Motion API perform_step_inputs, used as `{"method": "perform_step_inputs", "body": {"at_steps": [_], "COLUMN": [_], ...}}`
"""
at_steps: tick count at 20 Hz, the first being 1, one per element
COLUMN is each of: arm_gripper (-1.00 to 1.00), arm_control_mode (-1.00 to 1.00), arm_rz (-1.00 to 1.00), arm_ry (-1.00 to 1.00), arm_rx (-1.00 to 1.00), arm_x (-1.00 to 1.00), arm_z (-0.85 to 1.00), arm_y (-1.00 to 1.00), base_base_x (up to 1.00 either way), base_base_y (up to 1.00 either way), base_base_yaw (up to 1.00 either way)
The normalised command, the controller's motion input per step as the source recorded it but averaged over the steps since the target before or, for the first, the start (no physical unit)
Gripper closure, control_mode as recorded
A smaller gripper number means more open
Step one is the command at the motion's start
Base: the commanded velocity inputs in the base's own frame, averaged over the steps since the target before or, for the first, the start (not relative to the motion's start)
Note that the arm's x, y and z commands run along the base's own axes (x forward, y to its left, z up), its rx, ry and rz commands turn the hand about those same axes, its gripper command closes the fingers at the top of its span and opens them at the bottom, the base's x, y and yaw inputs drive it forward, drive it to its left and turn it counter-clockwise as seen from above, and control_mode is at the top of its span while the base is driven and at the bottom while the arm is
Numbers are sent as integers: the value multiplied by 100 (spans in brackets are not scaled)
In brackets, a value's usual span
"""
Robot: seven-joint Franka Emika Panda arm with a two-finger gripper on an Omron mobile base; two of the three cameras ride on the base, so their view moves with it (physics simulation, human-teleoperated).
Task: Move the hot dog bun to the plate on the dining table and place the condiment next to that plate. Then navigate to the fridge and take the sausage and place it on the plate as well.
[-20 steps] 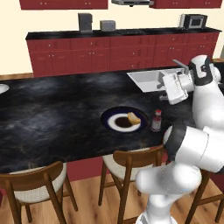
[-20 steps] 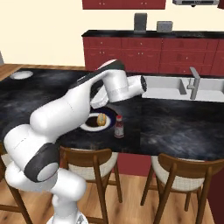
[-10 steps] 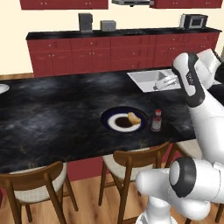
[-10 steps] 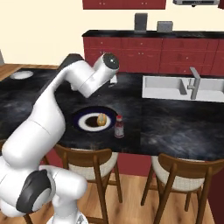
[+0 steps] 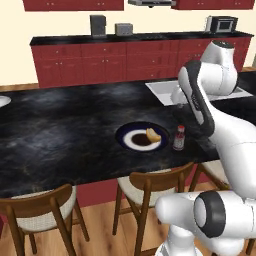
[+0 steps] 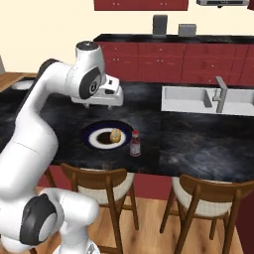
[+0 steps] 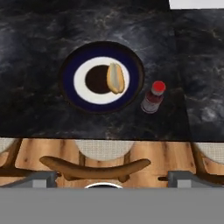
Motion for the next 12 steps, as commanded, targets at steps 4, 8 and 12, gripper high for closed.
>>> {"method": "perform_step_inputs", "body": {"at_steps": [4, 8, 12], "arm_gripper": [-100, -100, -100], "arm_control_mode": [-100, 100, 100], "arm_rz": [-25, -7, 0], "arm_ry": [-20, 0, 0], "arm_rx": [-15, -6, 0], "arm_x": [-93, -17, 0], "arm_z": [-38, -6, 0], "arm_y": [-1, 0, 0], "base_base_x": [0, -9, -96], "base_base_y": [0, 1, 21], "base_base_yaw": [0, -1, 3]}}
